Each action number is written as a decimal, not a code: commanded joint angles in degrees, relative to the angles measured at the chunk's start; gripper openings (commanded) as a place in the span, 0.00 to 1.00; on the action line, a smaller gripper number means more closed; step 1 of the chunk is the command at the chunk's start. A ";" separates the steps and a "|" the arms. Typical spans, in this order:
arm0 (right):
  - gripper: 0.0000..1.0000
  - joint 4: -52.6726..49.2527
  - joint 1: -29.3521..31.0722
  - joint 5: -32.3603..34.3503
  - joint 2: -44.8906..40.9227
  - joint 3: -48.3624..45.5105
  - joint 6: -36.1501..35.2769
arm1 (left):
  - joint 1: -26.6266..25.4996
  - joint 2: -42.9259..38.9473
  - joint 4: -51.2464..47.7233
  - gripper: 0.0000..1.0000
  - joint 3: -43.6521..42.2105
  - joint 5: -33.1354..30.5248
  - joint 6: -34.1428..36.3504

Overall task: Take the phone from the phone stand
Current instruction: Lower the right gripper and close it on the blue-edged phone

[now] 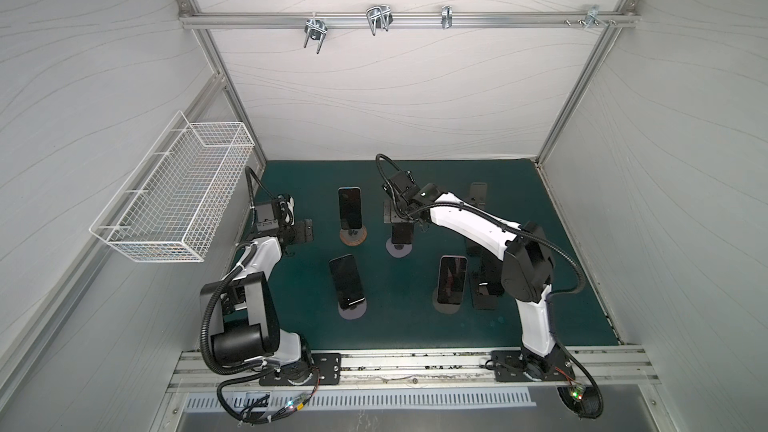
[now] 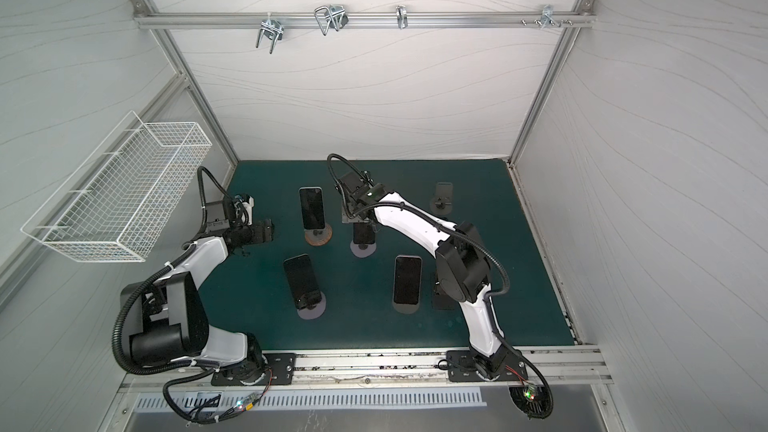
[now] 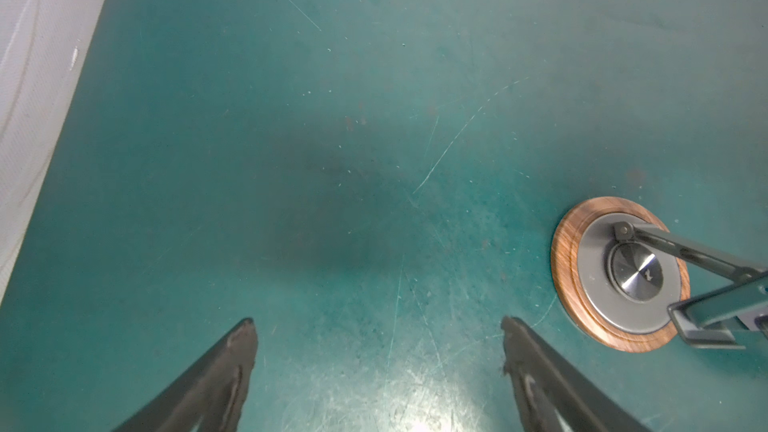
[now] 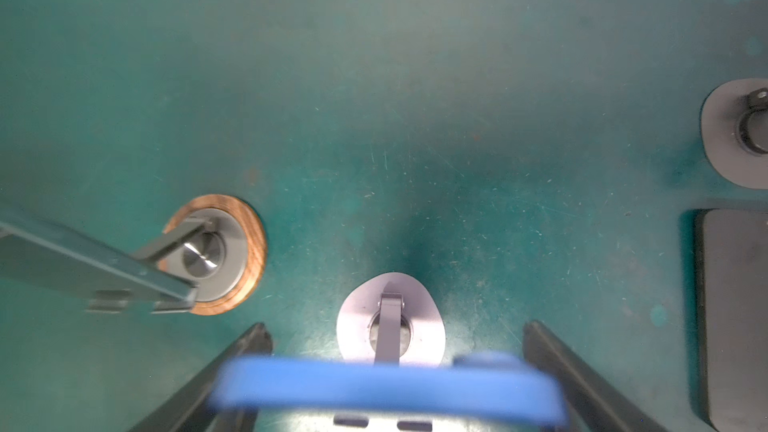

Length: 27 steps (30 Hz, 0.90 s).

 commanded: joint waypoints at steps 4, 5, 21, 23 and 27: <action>0.84 0.83 0.55 1.82 0.32 -0.37 0.72 | 0.09 -0.73 0.75 0.93 0.37 0.71 0.94; 0.82 1.04 0.64 1.95 0.12 -0.59 0.57 | 0.12 -0.72 0.70 0.93 0.35 0.81 1.00; 0.66 0.33 0.77 1.37 -4.96 -1.72 -0.97 | 0.15 -0.32 0.36 0.93 0.77 0.82 0.94; 0.65 -0.21 0.73 1.24 -6.20 -1.70 -1.23 | 0.15 -0.23 0.31 0.93 0.89 0.65 0.90; 0.65 -0.81 0.39 -0.52 -8.53 -2.02 -2.40 | 0.16 -0.63 0.65 0.93 0.43 0.94 0.97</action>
